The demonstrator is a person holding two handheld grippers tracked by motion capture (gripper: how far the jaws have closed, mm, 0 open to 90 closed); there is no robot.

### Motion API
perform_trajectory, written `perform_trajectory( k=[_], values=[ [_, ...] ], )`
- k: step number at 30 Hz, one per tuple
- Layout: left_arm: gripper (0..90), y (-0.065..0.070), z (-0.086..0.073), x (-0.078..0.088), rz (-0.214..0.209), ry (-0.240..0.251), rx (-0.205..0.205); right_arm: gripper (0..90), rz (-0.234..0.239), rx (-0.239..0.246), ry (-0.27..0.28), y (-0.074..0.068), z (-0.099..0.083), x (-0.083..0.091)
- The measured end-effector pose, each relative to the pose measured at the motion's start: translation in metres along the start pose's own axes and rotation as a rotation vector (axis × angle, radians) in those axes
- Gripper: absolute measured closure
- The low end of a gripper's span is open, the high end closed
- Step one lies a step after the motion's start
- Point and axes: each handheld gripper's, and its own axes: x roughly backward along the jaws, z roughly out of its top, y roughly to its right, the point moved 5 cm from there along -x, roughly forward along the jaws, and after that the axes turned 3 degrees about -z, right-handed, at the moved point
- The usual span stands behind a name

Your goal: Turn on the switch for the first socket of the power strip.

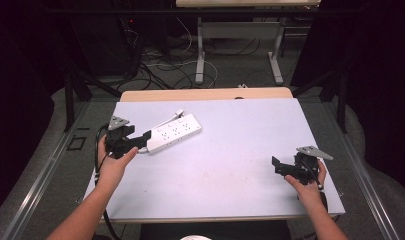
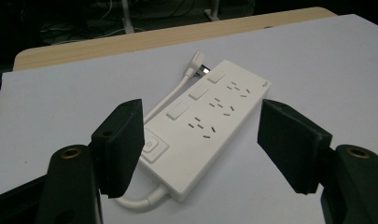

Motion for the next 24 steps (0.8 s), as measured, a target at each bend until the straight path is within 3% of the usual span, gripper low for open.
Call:
perform_trajectory(
  k=[5,9,14,21,24],
  values=[
    [33.6,-0.003,0.007,-0.002,0.01,-0.018,-0.002,0.0,0.0,0.0,-0.001,0.0,0.0,0.0],
    [34.0,-0.007,0.01,-0.006,0.006,-0.03,0.038,0.0,0.003,0.002,0.01,0.0,0.0,-0.001],
    [36.4,-0.016,0.014,-0.013,0.006,-0.018,0.109,0.0,0.002,0.0,0.01,0.001,0.0,-0.001],
    [39.9,-0.03,0.02,-0.021,0.004,-0.04,0.22,0.0,-0.002,-0.002,-0.002,0.001,0.0,0.0],
    [40.9,-0.033,0.021,-0.022,0.003,-0.047,0.235,0.0,-0.001,-0.003,0.002,0.001,0.0,-0.001]
  ],
)
